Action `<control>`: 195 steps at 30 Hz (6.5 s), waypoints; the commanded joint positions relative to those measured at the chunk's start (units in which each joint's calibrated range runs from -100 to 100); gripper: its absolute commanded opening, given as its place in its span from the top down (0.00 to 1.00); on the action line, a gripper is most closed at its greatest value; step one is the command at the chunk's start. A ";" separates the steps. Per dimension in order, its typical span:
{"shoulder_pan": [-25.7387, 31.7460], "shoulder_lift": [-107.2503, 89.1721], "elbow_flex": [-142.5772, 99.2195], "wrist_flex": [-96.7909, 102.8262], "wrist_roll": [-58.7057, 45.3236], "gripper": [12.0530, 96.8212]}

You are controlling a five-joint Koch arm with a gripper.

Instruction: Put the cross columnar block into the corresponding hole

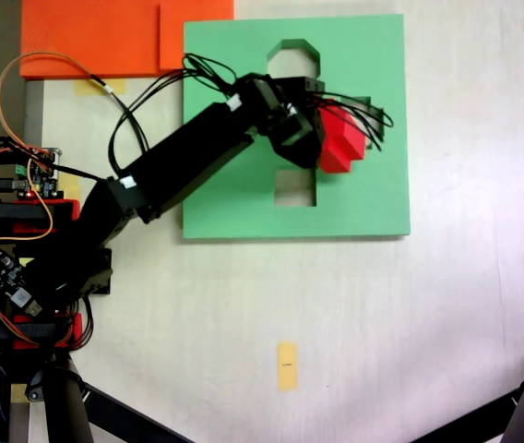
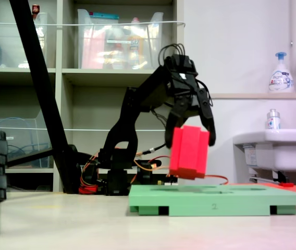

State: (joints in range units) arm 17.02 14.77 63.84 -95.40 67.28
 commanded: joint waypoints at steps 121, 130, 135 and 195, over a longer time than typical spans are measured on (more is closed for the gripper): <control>-0.63 14.97 5.85 16.10 4.30 0.69; -0.68 16.23 5.85 17.35 2.83 0.69; -0.10 6.45 5.75 13.60 2.74 0.69; 0.93 6.87 10.14 24.77 -5.67 0.69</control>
State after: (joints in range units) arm 17.75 26.40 68.74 -79.64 61.71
